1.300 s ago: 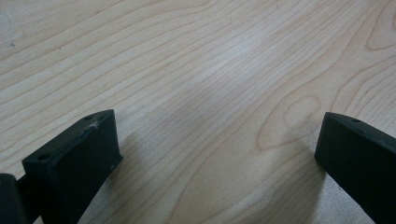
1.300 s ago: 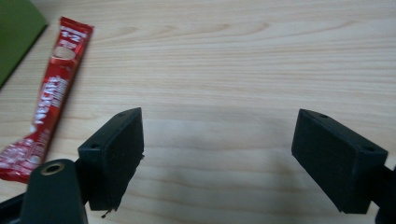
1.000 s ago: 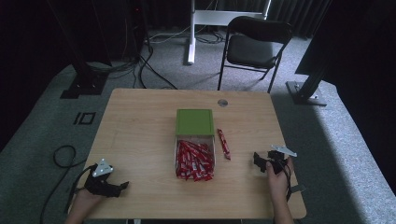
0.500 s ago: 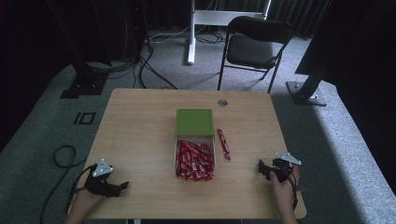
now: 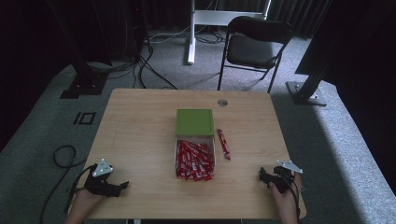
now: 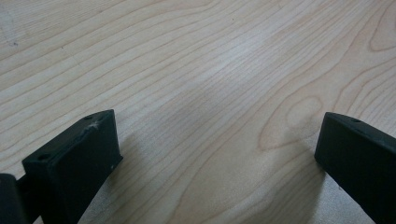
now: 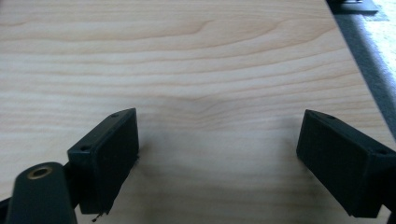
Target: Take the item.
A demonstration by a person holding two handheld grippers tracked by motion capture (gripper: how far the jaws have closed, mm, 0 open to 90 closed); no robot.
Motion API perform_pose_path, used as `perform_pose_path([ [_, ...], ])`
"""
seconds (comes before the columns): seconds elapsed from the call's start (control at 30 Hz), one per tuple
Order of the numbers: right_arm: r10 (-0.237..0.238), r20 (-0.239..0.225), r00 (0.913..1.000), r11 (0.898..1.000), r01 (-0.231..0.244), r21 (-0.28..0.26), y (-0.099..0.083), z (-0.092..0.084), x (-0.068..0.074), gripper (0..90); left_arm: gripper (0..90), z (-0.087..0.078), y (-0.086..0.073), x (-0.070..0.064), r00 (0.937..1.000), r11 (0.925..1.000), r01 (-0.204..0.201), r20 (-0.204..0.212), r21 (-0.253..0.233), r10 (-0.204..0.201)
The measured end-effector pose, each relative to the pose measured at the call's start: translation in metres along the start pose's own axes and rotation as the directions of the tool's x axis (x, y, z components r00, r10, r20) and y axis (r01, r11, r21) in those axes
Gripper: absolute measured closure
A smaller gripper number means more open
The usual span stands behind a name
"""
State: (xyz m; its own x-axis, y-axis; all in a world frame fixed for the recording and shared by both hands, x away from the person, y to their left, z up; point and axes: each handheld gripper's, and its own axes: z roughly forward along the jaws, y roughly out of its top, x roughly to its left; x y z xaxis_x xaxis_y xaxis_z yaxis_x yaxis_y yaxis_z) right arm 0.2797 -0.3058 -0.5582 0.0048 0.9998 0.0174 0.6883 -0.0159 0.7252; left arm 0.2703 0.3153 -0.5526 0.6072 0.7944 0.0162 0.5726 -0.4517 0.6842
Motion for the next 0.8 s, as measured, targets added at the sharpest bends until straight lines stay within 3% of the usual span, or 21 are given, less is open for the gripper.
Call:
perform_pose_path([
  [0.17,-0.021,-0.026,0.9994,1.0,0.021,-0.002,-0.0028,-0.0028,0.0008,12.6,0.8,0.0,0.0,0.0,1.0,1.0,0.0,0.0,0.0,0.0],
  [0.8,-0.022,-0.025,0.9994,1.0,0.022,-0.001,-0.0028,-0.0026,0.0011,12.4,0.7,0.0,0.0,0.0,1.0,1.0,0.0,0.0,0.0,0.0],
])
